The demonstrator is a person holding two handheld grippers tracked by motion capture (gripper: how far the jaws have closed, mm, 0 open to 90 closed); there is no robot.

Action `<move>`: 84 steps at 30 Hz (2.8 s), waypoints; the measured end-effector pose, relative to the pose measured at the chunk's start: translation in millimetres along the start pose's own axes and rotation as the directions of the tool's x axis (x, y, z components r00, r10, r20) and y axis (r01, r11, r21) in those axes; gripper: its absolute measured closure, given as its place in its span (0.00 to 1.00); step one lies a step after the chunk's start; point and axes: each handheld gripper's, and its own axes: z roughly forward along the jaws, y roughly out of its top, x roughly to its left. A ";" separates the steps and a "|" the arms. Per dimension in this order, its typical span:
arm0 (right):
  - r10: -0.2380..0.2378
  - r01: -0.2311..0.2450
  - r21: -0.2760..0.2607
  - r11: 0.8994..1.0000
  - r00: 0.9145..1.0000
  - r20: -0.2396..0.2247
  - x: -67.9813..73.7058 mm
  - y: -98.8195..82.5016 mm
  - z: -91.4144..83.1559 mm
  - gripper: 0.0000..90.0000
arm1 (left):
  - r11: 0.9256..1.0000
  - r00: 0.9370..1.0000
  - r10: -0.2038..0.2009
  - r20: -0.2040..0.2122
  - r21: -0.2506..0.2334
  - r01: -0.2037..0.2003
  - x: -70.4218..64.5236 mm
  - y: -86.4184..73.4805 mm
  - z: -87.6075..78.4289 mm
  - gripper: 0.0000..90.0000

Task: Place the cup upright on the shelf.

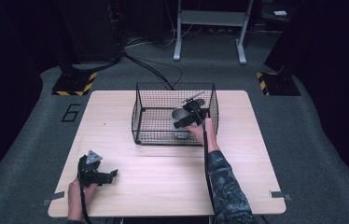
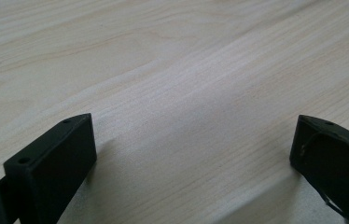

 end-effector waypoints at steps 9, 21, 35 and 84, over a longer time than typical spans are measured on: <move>-0.005 0.005 -0.004 1.000 1.000 -0.002 -3.8 -3.5 -6.8 0.04 | 1.000 1.000 0.000 0.000 0.000 0.000 0.0 0.0 0.0 0.00; -0.020 0.017 -0.092 0.996 0.999 -0.040 -4.8 -11.6 -36.7 0.00 | 1.000 1.000 0.001 0.004 0.004 -0.001 0.2 0.0 -0.4 0.00; -0.110 0.103 -0.231 0.968 0.994 -0.018 15.8 -37.9 -87.9 0.00 | 1.000 1.000 -0.009 -0.002 -0.009 0.009 -0.7 -0.3 0.5 0.01; 0.220 -0.151 -0.232 0.961 0.925 0.310 -73.6 -293.2 -100.2 0.00 | 1.000 1.000 -0.009 -0.001 -0.006 0.009 -0.6 -0.2 0.3 0.01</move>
